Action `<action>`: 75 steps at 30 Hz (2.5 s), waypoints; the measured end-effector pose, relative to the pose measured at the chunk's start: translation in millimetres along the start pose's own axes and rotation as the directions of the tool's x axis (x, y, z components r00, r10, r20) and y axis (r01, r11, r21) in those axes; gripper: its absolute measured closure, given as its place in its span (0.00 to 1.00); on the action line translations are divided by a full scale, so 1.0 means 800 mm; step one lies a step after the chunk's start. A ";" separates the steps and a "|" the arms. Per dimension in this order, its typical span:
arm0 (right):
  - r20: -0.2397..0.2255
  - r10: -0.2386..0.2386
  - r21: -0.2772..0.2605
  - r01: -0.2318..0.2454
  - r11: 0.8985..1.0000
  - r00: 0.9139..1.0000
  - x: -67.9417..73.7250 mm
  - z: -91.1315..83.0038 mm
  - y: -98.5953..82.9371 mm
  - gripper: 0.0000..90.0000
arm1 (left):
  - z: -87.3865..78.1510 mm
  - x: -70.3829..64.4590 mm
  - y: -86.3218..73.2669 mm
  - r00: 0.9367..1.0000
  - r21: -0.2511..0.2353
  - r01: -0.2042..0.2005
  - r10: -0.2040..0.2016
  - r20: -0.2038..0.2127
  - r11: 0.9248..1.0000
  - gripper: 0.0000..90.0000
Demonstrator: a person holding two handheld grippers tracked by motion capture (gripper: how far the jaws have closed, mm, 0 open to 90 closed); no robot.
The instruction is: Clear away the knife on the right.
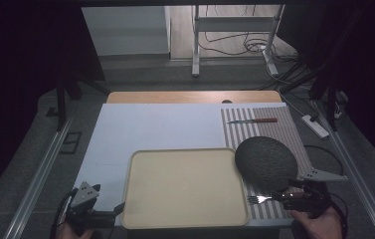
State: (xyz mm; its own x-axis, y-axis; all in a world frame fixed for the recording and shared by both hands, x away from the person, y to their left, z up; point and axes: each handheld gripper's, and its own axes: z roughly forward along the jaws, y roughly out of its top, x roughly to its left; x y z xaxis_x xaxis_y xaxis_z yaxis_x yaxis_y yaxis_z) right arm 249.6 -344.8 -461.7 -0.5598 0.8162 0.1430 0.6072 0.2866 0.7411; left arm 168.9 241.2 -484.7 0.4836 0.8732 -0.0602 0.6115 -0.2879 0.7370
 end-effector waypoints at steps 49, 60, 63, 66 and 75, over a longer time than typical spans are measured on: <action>-0.050 -0.106 -0.058 0.103 0.993 0.993 -0.017 0.035 0.086 0.13 | 0.002 -0.003 0.002 1.000 0.019 -0.020 0.020 -0.010 1.000 0.00; -0.053 -0.063 0.012 0.063 0.998 0.997 -0.041 0.063 0.107 0.13 | 0.002 -0.003 0.002 1.000 0.020 -0.019 0.019 -0.009 1.000 0.00; -0.048 -0.050 0.023 0.051 0.998 0.998 -0.051 0.071 0.114 0.14 | 0.002 -0.003 0.002 1.000 0.020 -0.019 0.019 -0.008 1.000 0.00; -0.043 -0.035 0.037 0.037 0.999 0.998 -0.060 0.080 0.123 0.14 | 0.002 -0.003 0.002 1.000 0.020 -0.018 0.018 -0.006 1.000 0.00; 0.004 -0.036 0.058 0.035 0.998 0.999 -0.079 0.109 0.151 0.14 | 0.002 -0.003 0.002 1.000 0.020 -0.017 0.017 -0.005 1.000 0.00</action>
State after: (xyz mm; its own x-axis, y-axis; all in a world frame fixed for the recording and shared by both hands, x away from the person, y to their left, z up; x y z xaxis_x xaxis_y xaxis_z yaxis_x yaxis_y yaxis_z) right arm 407.5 -318.0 -438.3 -0.5790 0.8073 0.1140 0.6187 0.3440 0.7063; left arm 170.0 238.3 -484.7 0.4912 0.8699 -0.0444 0.6158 -0.3107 0.7241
